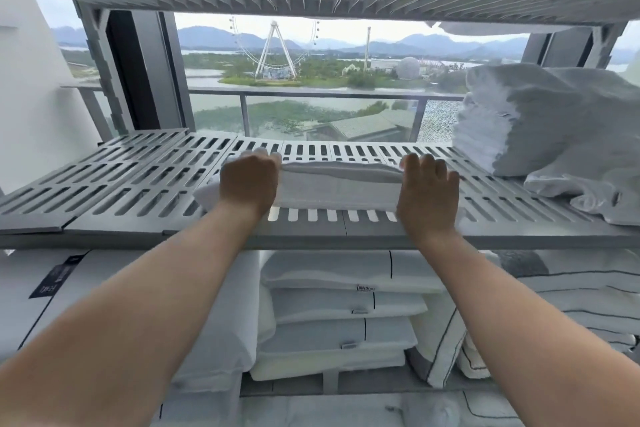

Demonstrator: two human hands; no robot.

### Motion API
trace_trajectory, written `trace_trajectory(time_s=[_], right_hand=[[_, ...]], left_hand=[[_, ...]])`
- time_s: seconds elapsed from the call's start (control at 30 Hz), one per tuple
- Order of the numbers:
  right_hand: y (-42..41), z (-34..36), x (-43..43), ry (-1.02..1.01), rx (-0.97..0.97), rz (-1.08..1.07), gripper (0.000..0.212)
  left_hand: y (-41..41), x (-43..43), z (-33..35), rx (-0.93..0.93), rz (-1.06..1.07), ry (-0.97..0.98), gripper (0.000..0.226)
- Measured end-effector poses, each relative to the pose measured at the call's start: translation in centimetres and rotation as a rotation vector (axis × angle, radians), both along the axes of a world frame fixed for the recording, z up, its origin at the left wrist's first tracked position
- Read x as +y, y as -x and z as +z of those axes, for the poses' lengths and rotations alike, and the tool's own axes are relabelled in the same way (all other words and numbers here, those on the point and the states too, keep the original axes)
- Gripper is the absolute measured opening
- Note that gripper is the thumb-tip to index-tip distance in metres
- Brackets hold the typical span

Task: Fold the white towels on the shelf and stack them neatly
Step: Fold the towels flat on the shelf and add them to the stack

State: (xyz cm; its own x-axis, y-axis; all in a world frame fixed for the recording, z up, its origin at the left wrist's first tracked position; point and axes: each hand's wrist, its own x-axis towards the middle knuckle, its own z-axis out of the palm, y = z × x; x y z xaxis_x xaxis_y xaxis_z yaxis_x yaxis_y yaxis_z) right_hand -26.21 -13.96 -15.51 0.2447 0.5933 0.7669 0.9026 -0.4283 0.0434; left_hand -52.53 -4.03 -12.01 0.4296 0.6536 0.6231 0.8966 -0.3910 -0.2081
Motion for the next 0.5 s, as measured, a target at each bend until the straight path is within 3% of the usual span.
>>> trace_trajectory(time_s=[0.2, 0.3, 0.5], right_hand=[[-3.2, 2.8, 7.2, 0.153, -0.093, -0.077, 0.035], [-5.2, 2.5, 11.6, 0.264, -0.068, -0.063, 0.034], [-9.8, -0.1, 17.7, 0.506, 0.230, 0.028, 0.019]], left_hand=[[-3.4, 7.6, 2.1, 0.111, 0.033, -0.016, 0.033], [-5.0, 12.6, 1.3, 0.172, 0.079, 0.087, 0.029], [-6.2, 20.2, -1.7, 0.139, 0.080, 0.401, 0.029]])
